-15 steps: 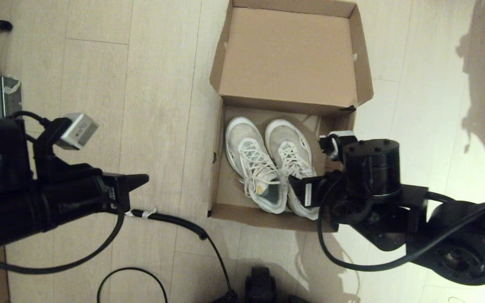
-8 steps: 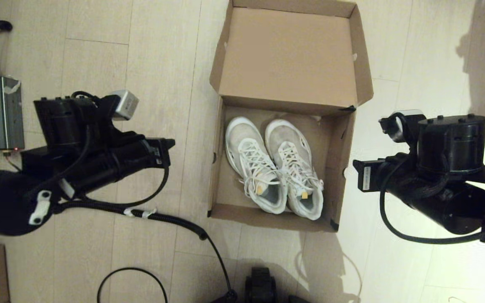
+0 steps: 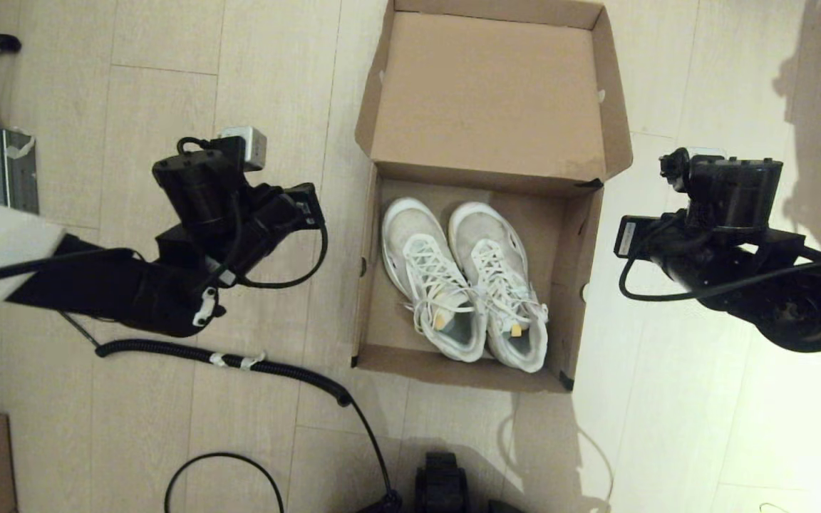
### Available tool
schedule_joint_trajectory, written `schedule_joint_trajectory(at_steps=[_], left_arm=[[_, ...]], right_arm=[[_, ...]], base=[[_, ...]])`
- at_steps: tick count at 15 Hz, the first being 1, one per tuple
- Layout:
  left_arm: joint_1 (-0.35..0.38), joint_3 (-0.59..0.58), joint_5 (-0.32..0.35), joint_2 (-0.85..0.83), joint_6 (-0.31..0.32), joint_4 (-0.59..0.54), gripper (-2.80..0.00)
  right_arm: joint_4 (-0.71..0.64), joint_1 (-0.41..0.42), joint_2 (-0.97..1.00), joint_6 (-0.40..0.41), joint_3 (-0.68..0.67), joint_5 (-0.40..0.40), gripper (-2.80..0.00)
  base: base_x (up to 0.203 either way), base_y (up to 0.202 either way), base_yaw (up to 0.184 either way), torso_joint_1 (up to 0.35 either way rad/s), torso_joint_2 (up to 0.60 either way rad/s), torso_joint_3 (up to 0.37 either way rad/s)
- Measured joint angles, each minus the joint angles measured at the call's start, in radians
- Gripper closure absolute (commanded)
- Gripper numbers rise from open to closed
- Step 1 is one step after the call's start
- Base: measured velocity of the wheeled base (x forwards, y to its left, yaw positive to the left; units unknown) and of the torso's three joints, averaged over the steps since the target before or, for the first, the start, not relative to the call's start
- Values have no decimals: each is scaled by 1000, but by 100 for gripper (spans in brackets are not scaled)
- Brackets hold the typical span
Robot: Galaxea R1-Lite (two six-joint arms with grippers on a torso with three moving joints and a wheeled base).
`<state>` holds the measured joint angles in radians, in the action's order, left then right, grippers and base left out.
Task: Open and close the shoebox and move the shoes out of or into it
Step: Close the shoe box
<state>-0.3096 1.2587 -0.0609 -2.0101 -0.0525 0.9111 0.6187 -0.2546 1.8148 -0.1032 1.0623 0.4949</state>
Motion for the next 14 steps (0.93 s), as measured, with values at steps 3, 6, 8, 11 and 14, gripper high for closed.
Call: schedule_joint_trajectory(at_steps=[3,6,8,11,14], left_arm=[[-23,124,7,-89,0,15,0],[-42,202,25,-142,1,-6,0],[-49,214,25,-158,1,-14,0],[-85,204,20,-165,2,-34,0],[-118,155,16,-156,8,-44,0]], right_arm=[[95,90,106,-60,94,-114,0],[150,117,149,-135,105,-323,0],[150,146,155,-164,112,-457,0],[145,158,143,-197,104,-529,0],[136,129,108,-265,43,-565,0]], base=[[0,0,0,0,0,0],[0,0,0,0,0,0],[0,0,0,0,0,0],[0,0,0,0,0,0],[0,0,0,0,0,0]])
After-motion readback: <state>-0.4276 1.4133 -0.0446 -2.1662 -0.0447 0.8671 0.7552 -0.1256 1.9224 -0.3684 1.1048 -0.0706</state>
